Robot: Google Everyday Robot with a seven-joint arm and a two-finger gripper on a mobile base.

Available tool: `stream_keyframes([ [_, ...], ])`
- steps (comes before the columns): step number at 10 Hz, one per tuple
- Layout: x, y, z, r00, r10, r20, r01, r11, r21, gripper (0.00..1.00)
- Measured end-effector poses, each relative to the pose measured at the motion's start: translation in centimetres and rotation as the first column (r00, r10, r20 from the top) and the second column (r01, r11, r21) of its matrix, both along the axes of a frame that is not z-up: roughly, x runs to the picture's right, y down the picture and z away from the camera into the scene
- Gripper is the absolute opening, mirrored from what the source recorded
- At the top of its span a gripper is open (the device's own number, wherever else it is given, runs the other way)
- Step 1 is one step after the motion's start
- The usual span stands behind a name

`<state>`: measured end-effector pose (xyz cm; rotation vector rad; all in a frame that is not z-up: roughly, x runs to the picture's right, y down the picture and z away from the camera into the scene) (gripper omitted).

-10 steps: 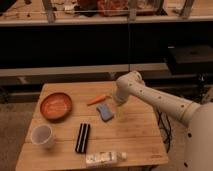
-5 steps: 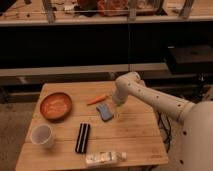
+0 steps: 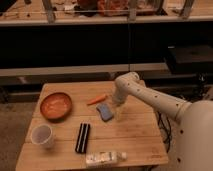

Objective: Place the white sponge in the ceramic bowl

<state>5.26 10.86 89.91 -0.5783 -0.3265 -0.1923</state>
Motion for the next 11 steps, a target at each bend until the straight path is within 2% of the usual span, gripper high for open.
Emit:
stream_keyframes([
  [11, -1.6, 0.7, 0.8, 1.0, -0.017, 0.018, 0.017, 0.9989, -0.044, 0.8],
])
